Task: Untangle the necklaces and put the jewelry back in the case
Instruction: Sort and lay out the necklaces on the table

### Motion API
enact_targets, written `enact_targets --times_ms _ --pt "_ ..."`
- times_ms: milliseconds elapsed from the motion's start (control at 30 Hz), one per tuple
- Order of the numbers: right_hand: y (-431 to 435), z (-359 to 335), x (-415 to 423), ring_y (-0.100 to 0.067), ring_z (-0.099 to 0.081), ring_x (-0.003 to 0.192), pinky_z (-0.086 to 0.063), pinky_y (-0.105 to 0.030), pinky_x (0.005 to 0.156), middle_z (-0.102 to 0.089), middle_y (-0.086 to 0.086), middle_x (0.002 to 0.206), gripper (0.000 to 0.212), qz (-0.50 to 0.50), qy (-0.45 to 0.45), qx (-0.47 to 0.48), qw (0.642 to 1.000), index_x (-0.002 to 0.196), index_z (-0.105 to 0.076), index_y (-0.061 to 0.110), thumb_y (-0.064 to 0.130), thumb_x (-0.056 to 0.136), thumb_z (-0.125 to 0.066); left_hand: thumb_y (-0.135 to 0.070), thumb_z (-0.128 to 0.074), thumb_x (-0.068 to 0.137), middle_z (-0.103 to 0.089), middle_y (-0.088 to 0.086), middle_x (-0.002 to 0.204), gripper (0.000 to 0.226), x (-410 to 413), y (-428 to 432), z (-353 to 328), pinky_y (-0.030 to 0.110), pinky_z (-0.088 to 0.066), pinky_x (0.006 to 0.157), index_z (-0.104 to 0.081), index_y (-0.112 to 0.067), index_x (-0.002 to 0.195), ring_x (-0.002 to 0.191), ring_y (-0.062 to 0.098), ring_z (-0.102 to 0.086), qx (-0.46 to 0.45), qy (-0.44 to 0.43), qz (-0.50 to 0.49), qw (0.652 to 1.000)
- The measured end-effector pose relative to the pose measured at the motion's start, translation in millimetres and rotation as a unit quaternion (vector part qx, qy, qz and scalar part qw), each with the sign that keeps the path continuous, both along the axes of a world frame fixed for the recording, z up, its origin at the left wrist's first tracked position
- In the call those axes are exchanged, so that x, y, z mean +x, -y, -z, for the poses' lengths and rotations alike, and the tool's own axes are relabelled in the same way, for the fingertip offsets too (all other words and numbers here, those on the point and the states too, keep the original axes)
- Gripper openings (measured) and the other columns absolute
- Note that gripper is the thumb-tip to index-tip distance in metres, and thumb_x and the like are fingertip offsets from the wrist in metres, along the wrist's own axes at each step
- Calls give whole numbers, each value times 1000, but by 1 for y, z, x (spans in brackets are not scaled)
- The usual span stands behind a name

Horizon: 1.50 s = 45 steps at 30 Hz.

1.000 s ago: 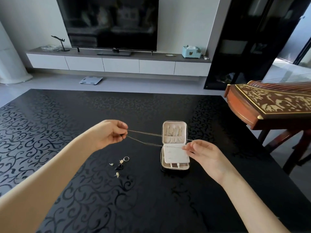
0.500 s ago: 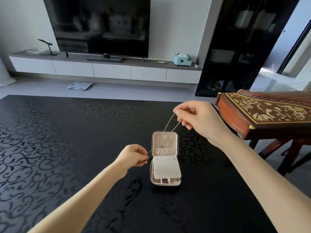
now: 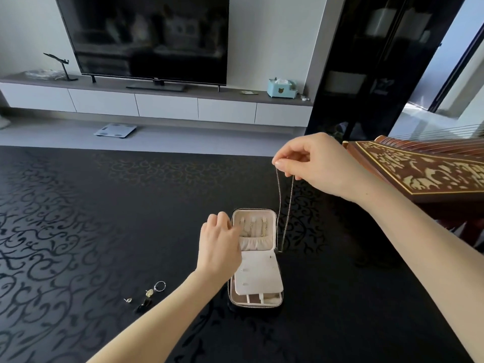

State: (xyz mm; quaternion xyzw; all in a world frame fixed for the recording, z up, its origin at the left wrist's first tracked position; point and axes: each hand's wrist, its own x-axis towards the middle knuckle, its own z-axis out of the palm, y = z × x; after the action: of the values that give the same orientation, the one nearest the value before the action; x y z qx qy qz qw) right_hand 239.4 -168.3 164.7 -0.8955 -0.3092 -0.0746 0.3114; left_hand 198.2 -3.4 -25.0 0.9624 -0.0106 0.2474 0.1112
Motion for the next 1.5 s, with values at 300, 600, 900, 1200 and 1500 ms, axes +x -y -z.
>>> enact_targets --times_ms 300,600,900,1200,1500 --pt "-17 9 18 2 -54 52 -38 -8 46 -65 5 65 10 -3 -18 37 999 86 -72 17 19 88 -62 -10 -76 45 -47 4 65 26 5 20 22 29 -28 49 -54 -13 59 56 20 -38 -12 -36 -56 998" --pt "-34 5 28 -5 -55 54 -44 -16 45 -64 2 66 10 -20 -21 71 997 88 -71 12 15 88 -61 -6 -45 84 -28 3 97 8 2 28 41 26 -32 65 -40 -12 85 86 19 -27 -189 -52 -25 980" --pt "-39 6 32 -9 -57 58 -47 -18 47 -64 1 68 10 -22 -23 78 996 90 -71 12 15 89 -61 -2 -43 83 -28 2 95 15 0 30 39 26 -38 63 -34 -13 77 88 20 -31 -219 -31 -18 975" --pt "-44 22 32 -10 -63 63 -54 -20 50 -66 1 72 11 -27 -30 24 999 90 -70 13 16 90 -59 -5 -47 84 -30 1 97 10 -4 30 39 26 -39 62 -42 -12 81 89 19 -34 -237 -26 -18 971" --pt "-40 17 32 -9 -61 60 -54 -20 51 -64 1 70 10 -14 -24 62 998 90 -69 12 13 90 -59 -4 -47 85 -33 2 100 5 -5 31 38 28 -42 66 -47 -9 87 92 19 -34 -254 -33 -25 966"
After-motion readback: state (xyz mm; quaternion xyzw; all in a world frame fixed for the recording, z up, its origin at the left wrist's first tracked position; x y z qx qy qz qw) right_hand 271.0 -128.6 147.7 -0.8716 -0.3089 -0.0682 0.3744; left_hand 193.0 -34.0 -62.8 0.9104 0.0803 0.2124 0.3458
